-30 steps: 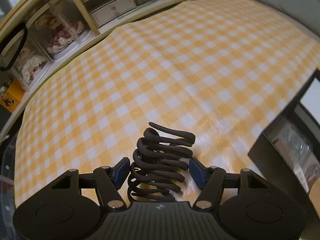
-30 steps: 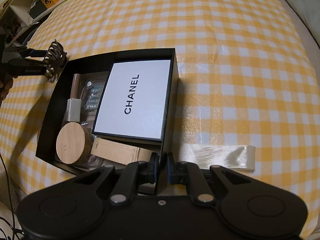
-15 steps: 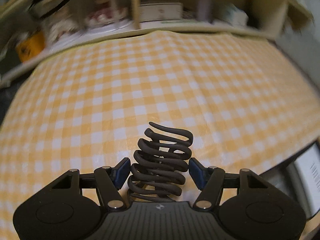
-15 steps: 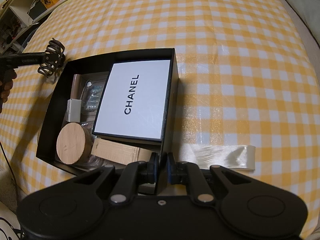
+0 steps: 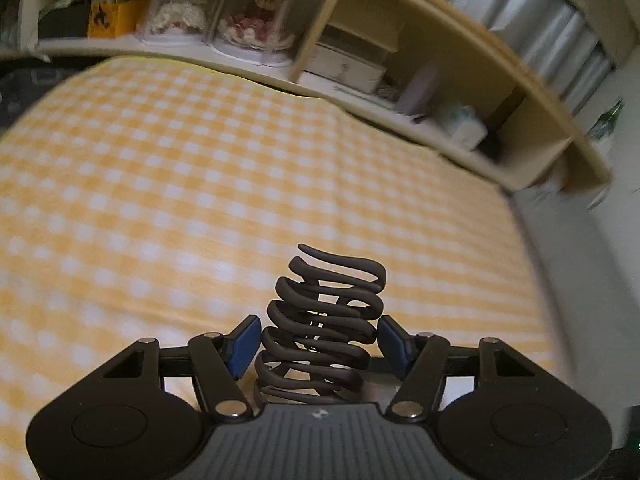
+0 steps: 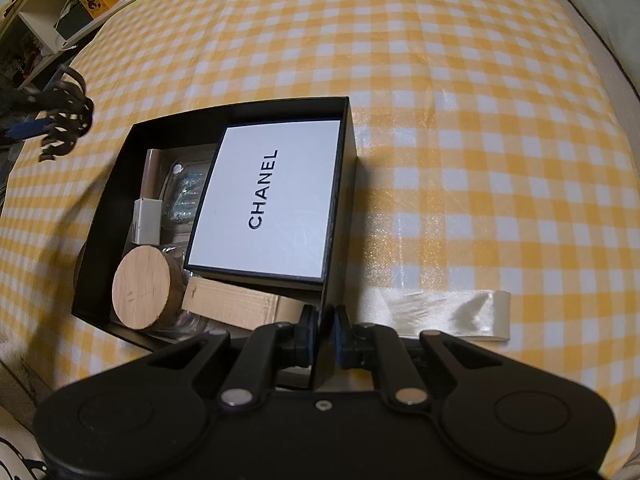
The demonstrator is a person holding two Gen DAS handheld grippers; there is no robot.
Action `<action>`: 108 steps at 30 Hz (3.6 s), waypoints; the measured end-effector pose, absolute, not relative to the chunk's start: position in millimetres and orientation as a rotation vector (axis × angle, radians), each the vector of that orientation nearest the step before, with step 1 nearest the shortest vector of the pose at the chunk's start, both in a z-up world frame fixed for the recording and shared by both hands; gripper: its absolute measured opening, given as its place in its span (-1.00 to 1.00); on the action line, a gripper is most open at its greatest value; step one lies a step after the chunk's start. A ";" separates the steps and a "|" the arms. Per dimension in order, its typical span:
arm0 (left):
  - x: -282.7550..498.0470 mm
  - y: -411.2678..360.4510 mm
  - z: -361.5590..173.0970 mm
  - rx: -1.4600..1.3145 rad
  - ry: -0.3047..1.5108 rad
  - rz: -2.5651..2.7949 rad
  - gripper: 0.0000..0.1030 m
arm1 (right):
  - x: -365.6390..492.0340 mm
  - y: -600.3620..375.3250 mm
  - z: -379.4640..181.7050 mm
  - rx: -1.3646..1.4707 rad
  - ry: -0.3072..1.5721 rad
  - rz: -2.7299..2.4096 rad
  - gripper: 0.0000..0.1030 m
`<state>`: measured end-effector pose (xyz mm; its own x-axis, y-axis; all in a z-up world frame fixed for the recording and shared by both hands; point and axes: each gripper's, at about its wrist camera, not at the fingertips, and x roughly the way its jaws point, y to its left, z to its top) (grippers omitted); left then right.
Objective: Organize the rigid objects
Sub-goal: 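Carry the hair clip over the black box and lower it inside, then open the left gripper to release the hair clip into the box, then move the left gripper to the round elephant cork coaster and grasp it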
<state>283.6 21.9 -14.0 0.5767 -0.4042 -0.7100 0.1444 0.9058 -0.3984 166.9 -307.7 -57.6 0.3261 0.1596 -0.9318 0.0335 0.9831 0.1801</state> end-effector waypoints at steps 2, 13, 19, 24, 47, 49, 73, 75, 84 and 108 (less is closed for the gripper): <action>272.5 8.8 -11.9 -0.366 0.916 -0.361 0.25 | 167.1 -307.9 -57.4 0.177 1.238 0.083 -0.80; 245.6 -53.8 -51.0 -0.417 1.061 -0.392 0.25 | 169.5 -310.8 -58.1 0.176 1.238 0.083 -0.80; 251.3 -74.5 -66.2 -0.399 1.095 -0.352 0.25 | 169.3 -311.8 -57.3 0.174 1.238 0.083 -0.81; 255.2 -78.0 -70.1 -0.401 1.108 -0.322 0.26 | 169.9 -311.4 -57.4 0.174 1.239 0.083 -0.81; 237.4 -92.0 -57.9 -0.262 1.114 -0.395 0.67 | 171.8 -311.7 -58.2 0.175 1.239 0.083 -0.80; 233.3 -90.5 -52.7 -0.248 1.098 -0.403 0.71 | 171.4 -311.7 -58.5 0.175 1.238 0.083 -0.80; 191.8 -26.2 11.7 0.193 0.678 -0.531 1.00 | 172.3 -312.3 -59.5 0.163 1.234 0.093 -0.80; 195.3 -22.4 -4.6 0.262 0.676 -0.558 1.00 | 173.2 -311.4 -59.2 0.161 1.235 0.094 -0.80; 192.1 -6.3 -64.7 0.539 0.790 -0.820 1.00 | 173.9 -309.5 -57.5 0.161 1.233 0.099 -0.80; 214.8 -12.2 -119.5 0.620 0.988 -0.880 0.92 | 173.9 -309.5 -58.2 0.160 1.233 0.099 -0.80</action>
<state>214.8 -12.2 -119.5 0.2698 -0.3434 -0.8996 0.8541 0.5167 0.0589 173.9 -309.5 -58.2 0.3295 0.1616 -0.9302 0.0113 0.9845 0.1750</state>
